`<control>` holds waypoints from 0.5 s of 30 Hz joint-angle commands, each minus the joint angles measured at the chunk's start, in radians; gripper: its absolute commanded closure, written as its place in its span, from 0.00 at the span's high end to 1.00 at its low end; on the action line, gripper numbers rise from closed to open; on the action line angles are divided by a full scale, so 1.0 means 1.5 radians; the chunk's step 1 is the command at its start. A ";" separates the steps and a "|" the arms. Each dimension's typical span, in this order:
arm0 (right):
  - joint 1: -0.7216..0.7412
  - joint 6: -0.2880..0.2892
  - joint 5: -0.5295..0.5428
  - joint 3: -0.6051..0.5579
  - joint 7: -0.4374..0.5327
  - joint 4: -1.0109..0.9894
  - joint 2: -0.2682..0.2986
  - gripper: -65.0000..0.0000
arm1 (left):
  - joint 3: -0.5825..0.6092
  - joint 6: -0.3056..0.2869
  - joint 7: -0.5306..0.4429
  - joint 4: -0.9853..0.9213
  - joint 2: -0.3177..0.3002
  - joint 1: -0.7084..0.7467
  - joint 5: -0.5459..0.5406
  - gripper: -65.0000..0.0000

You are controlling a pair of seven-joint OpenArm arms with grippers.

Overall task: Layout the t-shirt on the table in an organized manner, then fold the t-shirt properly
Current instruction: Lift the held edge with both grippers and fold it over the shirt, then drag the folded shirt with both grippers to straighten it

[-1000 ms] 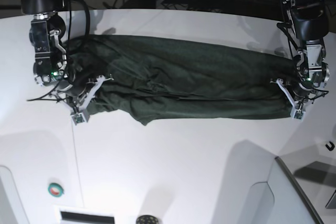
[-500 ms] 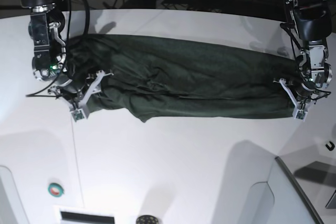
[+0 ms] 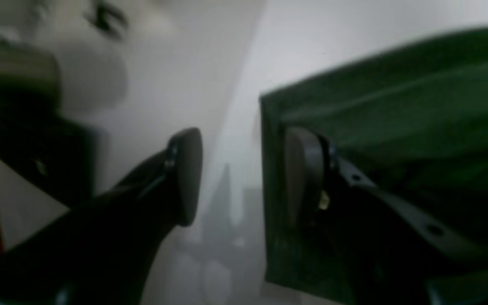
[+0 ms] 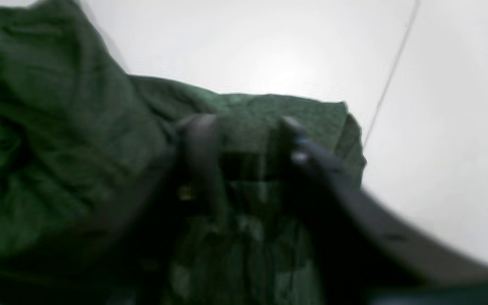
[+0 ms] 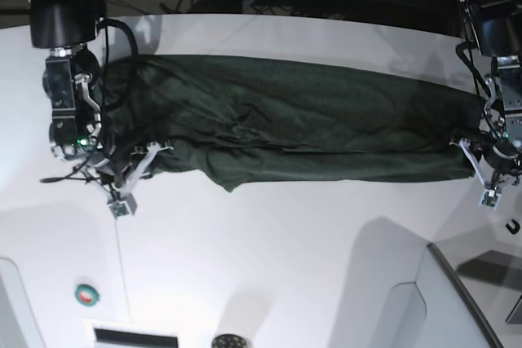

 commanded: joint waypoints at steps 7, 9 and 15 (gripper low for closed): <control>0.046 0.000 0.000 0.001 0.065 -0.101 0.020 0.02 | -0.002 0.003 0.001 0.014 0.046 0.086 0.008 0.41; 0.046 0.000 0.000 0.001 0.078 -0.112 0.022 0.02 | -0.002 0.003 0.001 -0.019 0.042 0.090 0.008 0.26; 0.046 0.000 -0.001 0.001 0.082 -0.132 0.044 0.02 | -0.002 0.004 -0.066 -0.120 0.029 0.085 0.008 0.00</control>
